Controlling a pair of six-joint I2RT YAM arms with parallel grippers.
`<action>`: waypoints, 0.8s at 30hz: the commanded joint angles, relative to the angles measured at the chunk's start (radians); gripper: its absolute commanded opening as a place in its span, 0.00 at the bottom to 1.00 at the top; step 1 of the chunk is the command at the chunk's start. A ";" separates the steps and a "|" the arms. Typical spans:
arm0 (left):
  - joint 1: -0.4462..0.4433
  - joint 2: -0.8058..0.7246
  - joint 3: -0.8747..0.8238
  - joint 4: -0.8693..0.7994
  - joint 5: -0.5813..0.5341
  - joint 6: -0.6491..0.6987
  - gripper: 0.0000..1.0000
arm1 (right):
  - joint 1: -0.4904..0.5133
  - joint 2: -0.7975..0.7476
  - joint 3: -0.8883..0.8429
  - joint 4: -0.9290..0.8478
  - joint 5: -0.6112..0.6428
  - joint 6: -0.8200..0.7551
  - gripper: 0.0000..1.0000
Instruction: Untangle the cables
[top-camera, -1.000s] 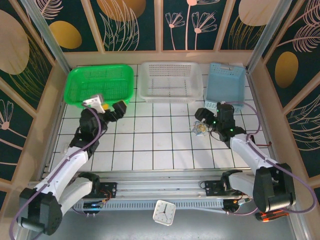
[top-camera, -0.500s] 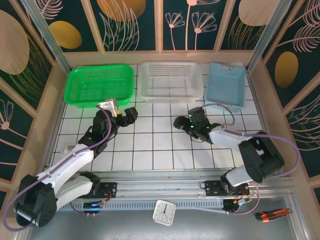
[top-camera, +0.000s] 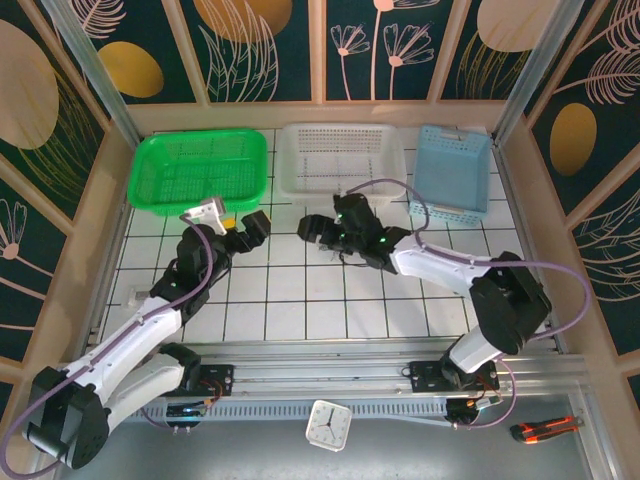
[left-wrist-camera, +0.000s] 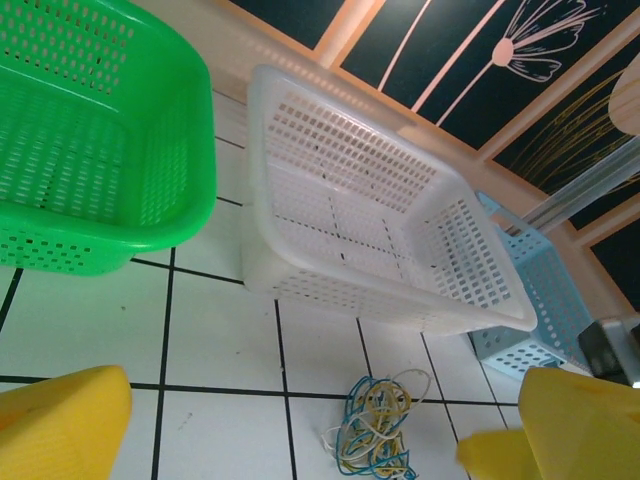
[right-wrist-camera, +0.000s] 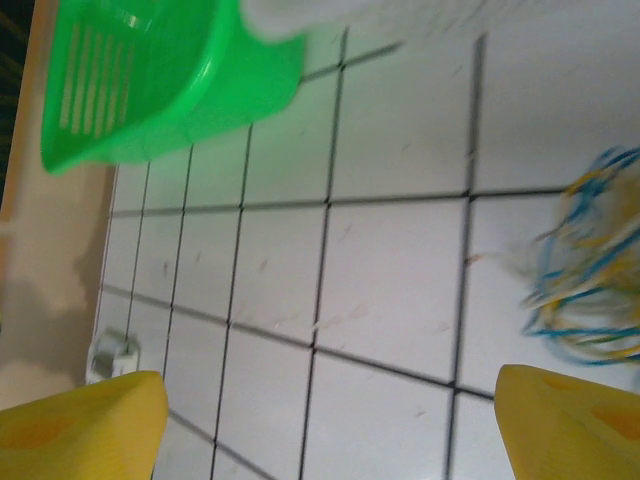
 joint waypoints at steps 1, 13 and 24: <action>-0.003 -0.008 -0.008 0.037 0.019 -0.008 0.99 | -0.071 -0.033 0.012 -0.081 0.049 -0.066 0.85; -0.003 0.045 0.033 0.014 0.053 0.005 0.99 | -0.086 0.205 0.110 -0.024 0.067 -0.169 0.85; -0.003 0.093 0.053 0.030 0.089 -0.021 0.99 | 0.045 0.181 0.040 0.089 -0.098 -0.018 0.77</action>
